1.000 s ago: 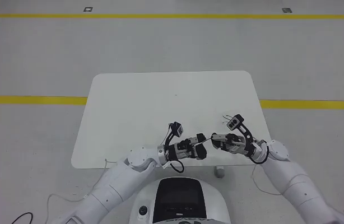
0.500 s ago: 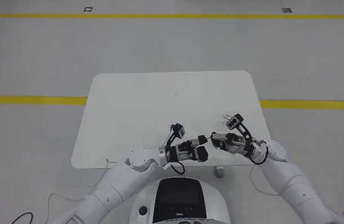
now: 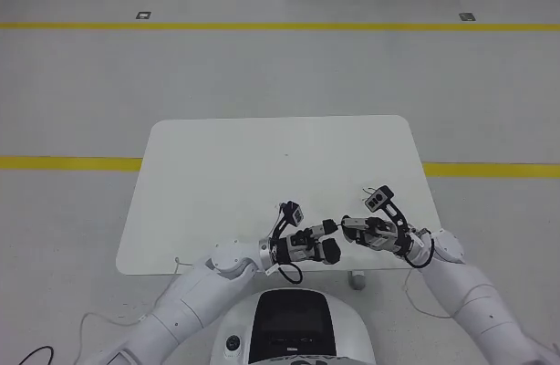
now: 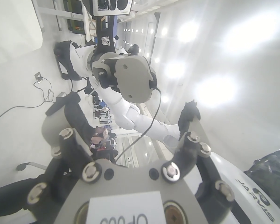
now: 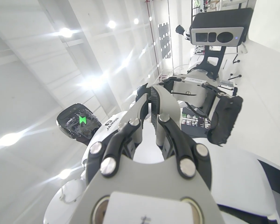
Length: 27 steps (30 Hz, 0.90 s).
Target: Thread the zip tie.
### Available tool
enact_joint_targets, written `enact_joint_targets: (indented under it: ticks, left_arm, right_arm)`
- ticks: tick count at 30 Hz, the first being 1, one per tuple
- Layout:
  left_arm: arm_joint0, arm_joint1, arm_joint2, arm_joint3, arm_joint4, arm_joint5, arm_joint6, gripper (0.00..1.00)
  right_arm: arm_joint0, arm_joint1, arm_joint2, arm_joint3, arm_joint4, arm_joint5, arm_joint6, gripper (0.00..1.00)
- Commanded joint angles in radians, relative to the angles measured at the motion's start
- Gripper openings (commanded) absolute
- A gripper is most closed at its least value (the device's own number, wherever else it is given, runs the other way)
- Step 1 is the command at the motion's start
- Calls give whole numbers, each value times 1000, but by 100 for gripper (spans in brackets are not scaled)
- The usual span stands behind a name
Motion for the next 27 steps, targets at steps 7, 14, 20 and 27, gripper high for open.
enact_joint_targets:
  ticks: [7, 14, 20, 27]
  left_arm:
    - [-2, -2, -10, 7, -29, -1, -10, 100]
    - [1, -1, -23, 4, -20, -1, -8, 100]
    - [6, 0, -29, 0, -11, -1, -4, 100]
    - [9, 0, -33, -3, -5, -1, -2, 100]
  right_arm:
    - [8, -3, 0, 13, -71, 16, -13, 0]
    - [3, -1, 16, 17, -105, 23, -21, 0]
    - [-3, 3, 35, 17, -142, 32, -20, 0]
    - [-8, 10, 52, 11, -207, 36, -21, 0]
